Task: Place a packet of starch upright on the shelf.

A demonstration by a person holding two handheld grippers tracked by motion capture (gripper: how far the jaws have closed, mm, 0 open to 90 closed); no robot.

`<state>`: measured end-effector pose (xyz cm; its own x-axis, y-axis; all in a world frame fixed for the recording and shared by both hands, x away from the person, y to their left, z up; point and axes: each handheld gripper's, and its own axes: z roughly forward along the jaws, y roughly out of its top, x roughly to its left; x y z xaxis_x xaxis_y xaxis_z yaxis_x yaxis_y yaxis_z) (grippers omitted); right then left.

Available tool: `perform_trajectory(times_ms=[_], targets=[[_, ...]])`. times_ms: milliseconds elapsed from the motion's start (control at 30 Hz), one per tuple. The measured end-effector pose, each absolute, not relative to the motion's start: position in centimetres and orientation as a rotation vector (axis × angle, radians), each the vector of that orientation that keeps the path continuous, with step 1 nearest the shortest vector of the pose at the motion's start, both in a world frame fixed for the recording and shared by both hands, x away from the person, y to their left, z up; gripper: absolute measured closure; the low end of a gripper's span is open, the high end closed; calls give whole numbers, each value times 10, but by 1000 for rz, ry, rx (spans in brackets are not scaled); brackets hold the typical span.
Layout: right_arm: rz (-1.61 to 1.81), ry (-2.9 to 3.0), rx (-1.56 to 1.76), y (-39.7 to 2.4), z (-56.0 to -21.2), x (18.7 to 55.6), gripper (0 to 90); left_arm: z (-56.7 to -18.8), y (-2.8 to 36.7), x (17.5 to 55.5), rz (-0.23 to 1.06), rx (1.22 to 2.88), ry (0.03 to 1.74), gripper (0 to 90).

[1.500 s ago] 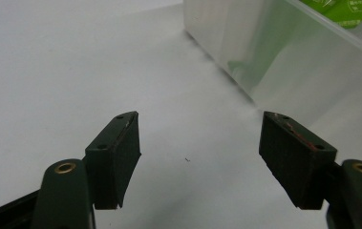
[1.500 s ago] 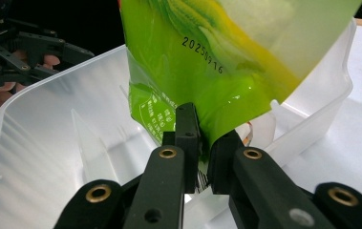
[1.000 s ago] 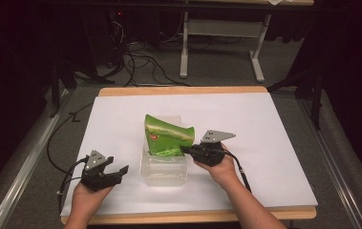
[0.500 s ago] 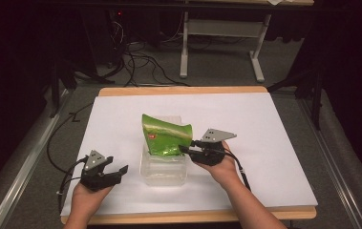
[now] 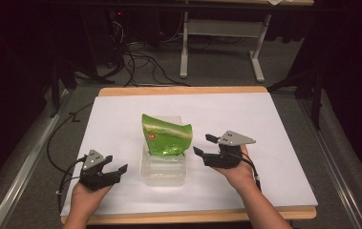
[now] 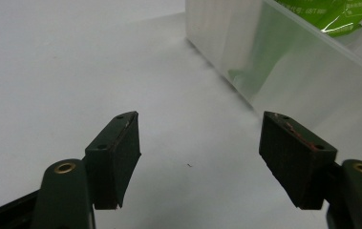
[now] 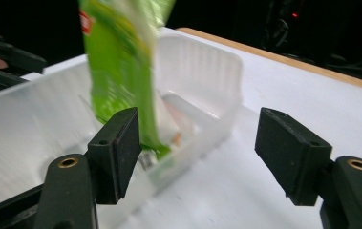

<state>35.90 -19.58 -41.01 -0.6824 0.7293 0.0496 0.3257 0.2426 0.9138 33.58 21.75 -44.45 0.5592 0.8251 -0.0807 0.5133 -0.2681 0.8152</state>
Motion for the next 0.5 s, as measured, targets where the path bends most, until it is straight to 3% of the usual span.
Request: perform_trajectory(times_ms=[500], targets=[[1235,2026,1117,-271,-426,338,385,-443,220,336,463,1928,1079,307]])
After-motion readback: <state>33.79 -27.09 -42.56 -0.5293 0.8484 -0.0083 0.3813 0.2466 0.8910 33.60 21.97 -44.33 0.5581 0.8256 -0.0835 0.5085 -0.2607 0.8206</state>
